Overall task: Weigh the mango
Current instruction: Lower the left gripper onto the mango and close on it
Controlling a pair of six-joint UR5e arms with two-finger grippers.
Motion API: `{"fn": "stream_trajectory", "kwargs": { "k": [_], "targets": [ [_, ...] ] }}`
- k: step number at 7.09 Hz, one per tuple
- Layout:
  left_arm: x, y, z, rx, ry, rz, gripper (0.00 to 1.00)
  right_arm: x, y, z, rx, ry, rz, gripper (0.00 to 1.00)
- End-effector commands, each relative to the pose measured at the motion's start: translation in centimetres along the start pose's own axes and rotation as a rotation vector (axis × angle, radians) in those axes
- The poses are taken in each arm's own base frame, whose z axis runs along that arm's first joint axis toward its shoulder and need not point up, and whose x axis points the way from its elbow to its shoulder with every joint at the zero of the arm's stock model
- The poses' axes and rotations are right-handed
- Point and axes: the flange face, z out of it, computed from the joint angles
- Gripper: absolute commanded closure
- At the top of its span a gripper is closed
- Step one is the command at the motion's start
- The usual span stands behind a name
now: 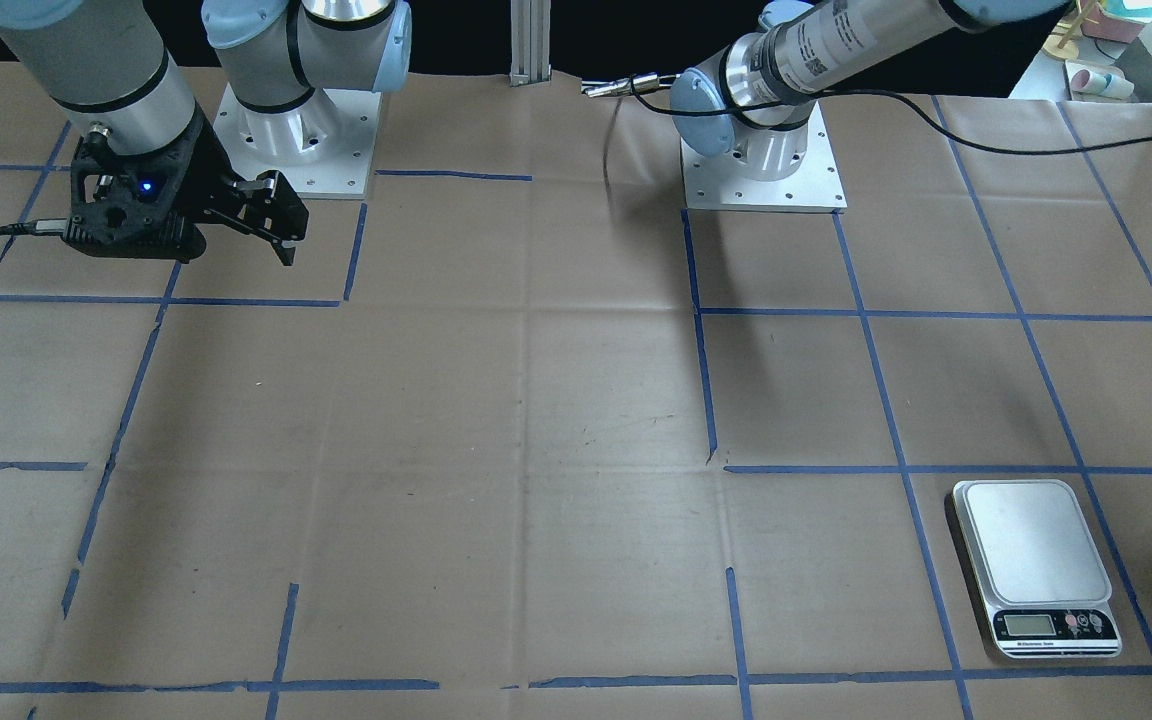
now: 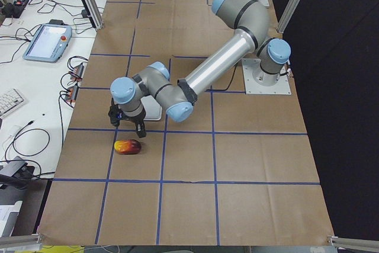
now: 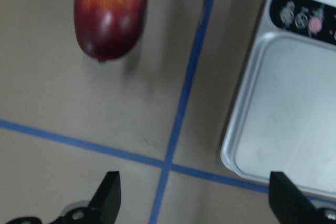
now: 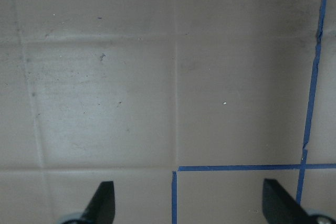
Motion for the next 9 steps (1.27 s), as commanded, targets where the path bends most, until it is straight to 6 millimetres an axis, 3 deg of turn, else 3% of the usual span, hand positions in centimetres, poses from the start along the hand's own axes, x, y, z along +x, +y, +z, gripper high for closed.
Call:
{"fn": "stream_trajectory", "kwargs": {
  "k": [1, 2, 5, 6, 7, 8, 9],
  "targets": [
    [-3.4, -4.7, 5.1, 0.018, -0.013, 0.156, 0.01, 0.0, 0.0, 0.0, 0.000, 0.000, 0.000, 0.00],
    [-3.7, -4.7, 7.3, -0.014, -0.005, 0.155, 0.01, 0.0, 0.0, 0.0, 0.000, 0.000, 0.000, 0.00],
    [-3.8, -5.1, 9.3, -0.016, 0.013, 0.130, 0.01, 0.0, 0.0, 0.0, 0.000, 0.000, 0.000, 0.00],
    [-3.8, -5.1, 9.5, -0.016, 0.013, 0.112, 0.10, 0.0, 0.0, 0.0, 0.000, 0.000, 0.000, 0.00],
    [-3.8, -5.1, 8.6, -0.010, 0.009, 0.093, 0.62, 0.0, 0.0, 0.0, 0.000, 0.000, 0.000, 0.00],
    [-3.7, -5.0, 8.6, -0.021, 0.012, 0.051, 0.86, 0.0, 0.0, 0.0, 0.000, 0.000, 0.000, 0.00],
    [-3.5, -5.2, 7.2, -0.010, -0.008, 0.049, 1.00, 0.0, 0.0, 0.0, 0.000, 0.000, 0.000, 0.00]
  ]
}}
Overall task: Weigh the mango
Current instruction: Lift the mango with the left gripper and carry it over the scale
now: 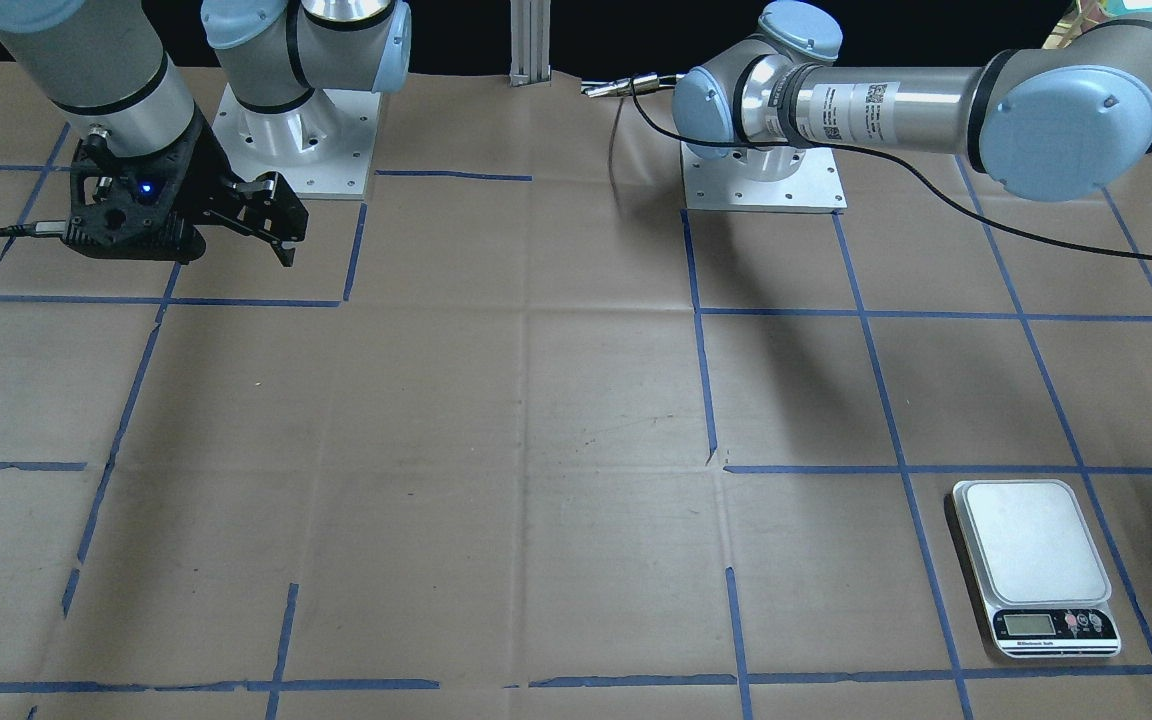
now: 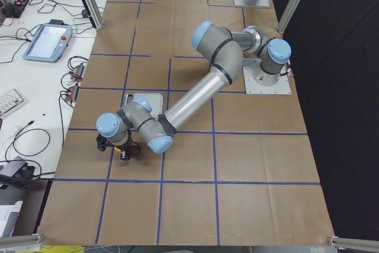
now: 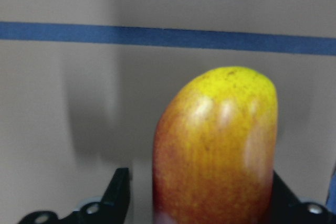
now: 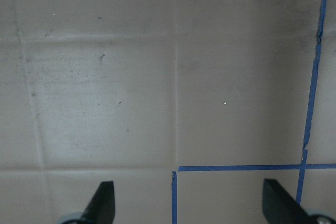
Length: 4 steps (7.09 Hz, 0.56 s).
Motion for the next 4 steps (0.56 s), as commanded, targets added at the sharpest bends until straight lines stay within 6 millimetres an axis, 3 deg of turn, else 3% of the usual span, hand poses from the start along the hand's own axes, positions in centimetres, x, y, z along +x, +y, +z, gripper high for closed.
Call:
{"fn": "stream_trajectory", "kwargs": {
  "k": [1, 2, 4],
  "targets": [
    [1.3, 0.2, -3.8, 0.018, -0.030, -0.018, 1.00, 0.0, 0.0, 0.0, 0.000, 0.000, 0.000, 0.00],
    [3.0, 1.4, -6.1, -0.011, -0.011, -0.044, 1.00, 0.0, 0.0, 0.0, 0.000, 0.000, 0.000, 0.00],
    [12.5, 3.1, -5.0, -0.092, 0.039, 0.044, 1.00, 0.0, 0.0, 0.0, 0.000, 0.000, 0.000, 0.00]
  ]
}}
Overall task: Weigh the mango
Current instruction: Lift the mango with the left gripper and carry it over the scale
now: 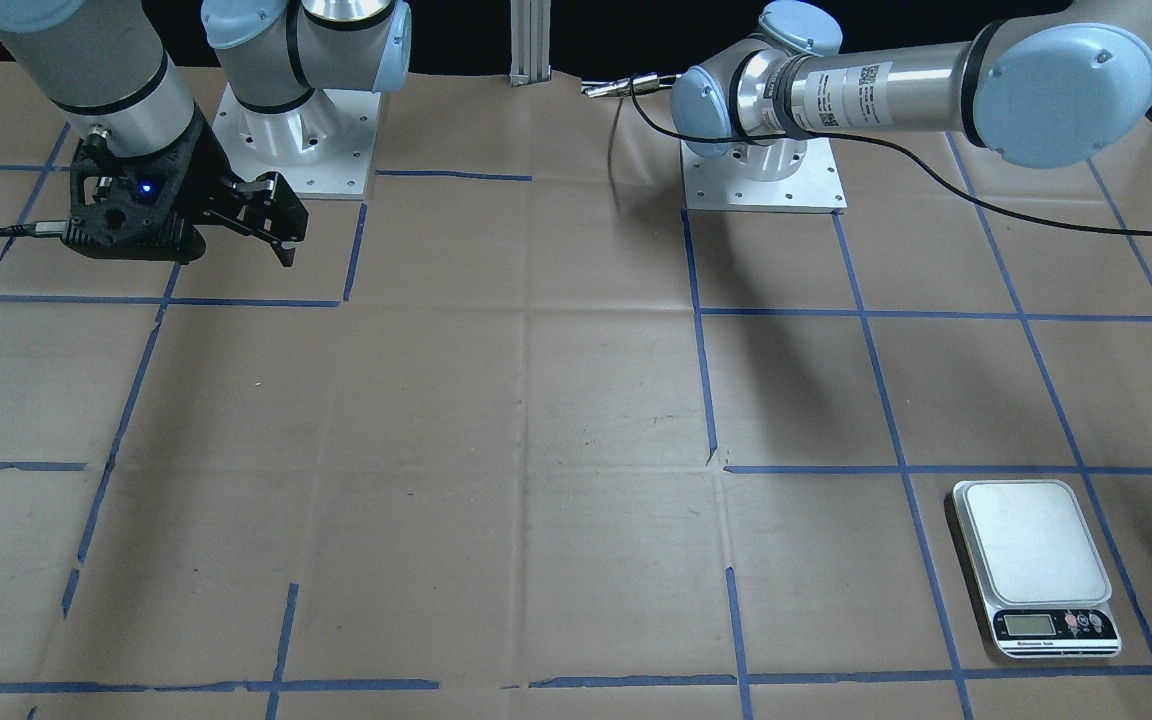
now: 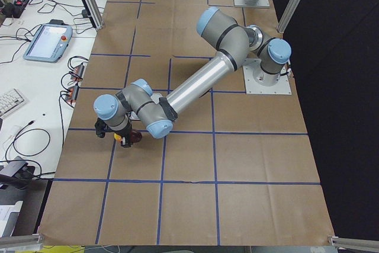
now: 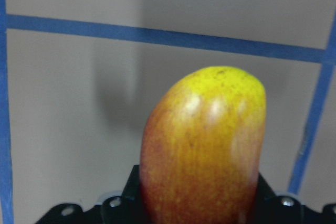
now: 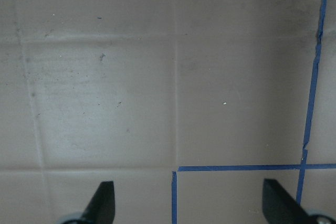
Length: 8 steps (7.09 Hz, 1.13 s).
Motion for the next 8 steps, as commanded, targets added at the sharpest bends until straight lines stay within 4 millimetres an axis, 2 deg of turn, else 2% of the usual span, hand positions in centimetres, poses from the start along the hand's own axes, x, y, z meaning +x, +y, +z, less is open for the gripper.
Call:
{"fn": "stream_trajectory", "kwargs": {
  "k": [1, 2, 4, 6, 7, 8],
  "targets": [
    [8.9, 3.0, 0.5, -0.070, 0.034, 0.072, 1.00, 0.0, 0.0, 0.0, 0.000, 0.000, 0.000, 0.00],
    [11.6, 3.5, 0.8, -0.060, 0.026, 0.099, 0.99, 0.0, 0.0, 0.0, 0.000, 0.000, 0.000, 0.00],
    [13.1, 3.6, 1.1, -0.052, 0.018, 0.118, 0.93, 0.0, 0.0, 0.0, 0.000, 0.000, 0.000, 0.00],
    [13.8, 3.7, 2.2, -0.069, 0.027, 0.123, 0.63, 0.0, 0.0, 0.0, 0.000, 0.000, 0.000, 0.00],
    [14.1, 3.6, 2.5, -0.072, 0.032, 0.107, 0.26, 0.0, 0.0, 0.0, 0.000, 0.000, 0.000, 0.00],
    [14.3, 3.6, 2.3, -0.070, 0.029, 0.095, 0.06, 0.0, 0.0, 0.0, 0.000, 0.000, 0.000, 0.00]
  ]
}}
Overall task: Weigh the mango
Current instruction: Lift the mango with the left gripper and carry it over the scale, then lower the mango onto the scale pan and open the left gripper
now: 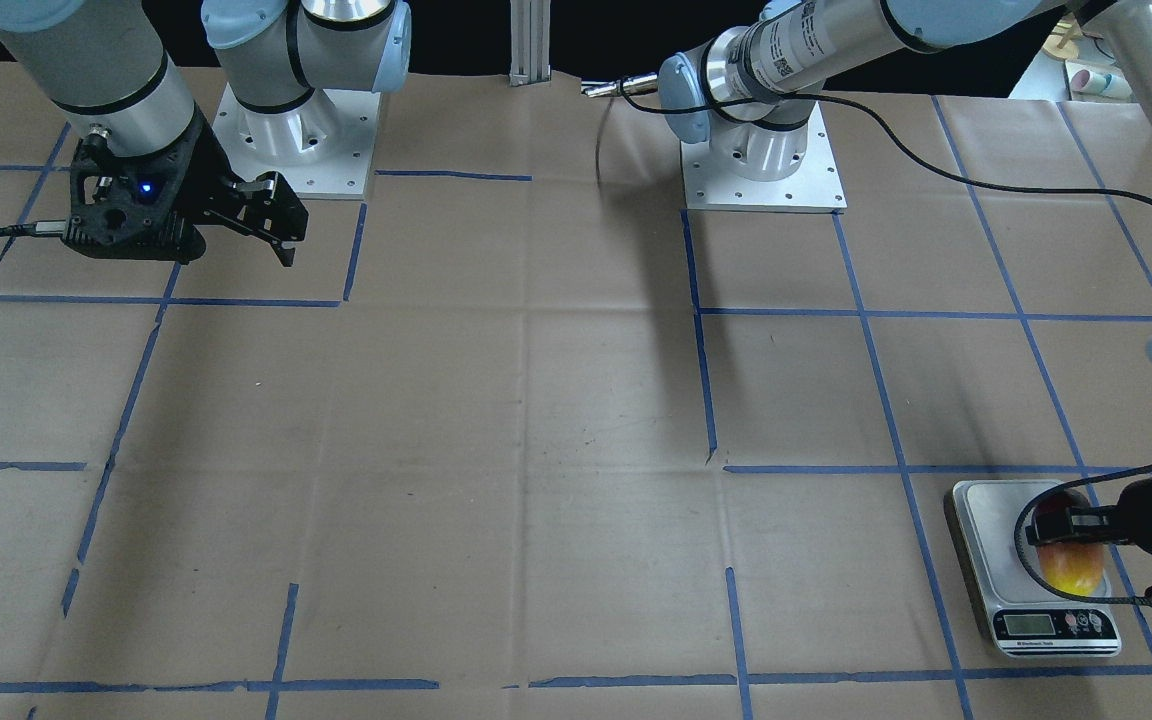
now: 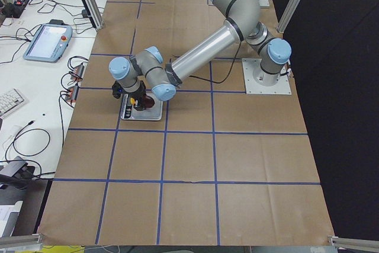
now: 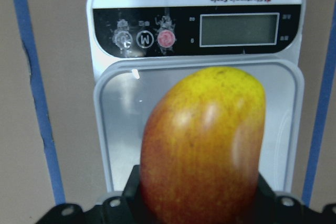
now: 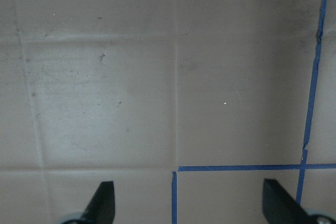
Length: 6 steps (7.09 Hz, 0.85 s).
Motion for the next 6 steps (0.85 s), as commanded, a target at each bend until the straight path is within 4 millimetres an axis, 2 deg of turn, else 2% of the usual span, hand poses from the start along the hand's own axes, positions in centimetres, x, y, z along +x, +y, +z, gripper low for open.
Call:
{"fn": "stream_trajectory", "kwargs": {
  "k": [1, 2, 3, 4, 6],
  "targets": [
    [0.8, -0.1, -0.3, 0.001, -0.003, -0.008, 0.01, 0.0, 0.0, 0.0, 0.000, 0.000, 0.000, 0.00],
    [2.1, -0.2, -1.4, 0.013, -0.016, -0.003, 0.01, 0.0, 0.0, 0.0, 0.000, 0.000, 0.000, 0.00],
    [4.2, 0.6, -5.1, 0.046, -0.042, -0.016, 0.00, 0.0, 0.0, 0.0, 0.000, 0.000, 0.000, 0.00],
    [8.6, 2.0, -10.6, 0.098, -0.074, 0.020, 0.00, 0.0, 0.0, 0.0, 0.000, 0.000, 0.000, 0.00],
    [20.6, 5.5, -17.1, 0.103, -0.078, -0.022, 0.00, 0.0, 0.0, 0.0, 0.000, 0.000, 0.000, 0.00]
  ]
}}
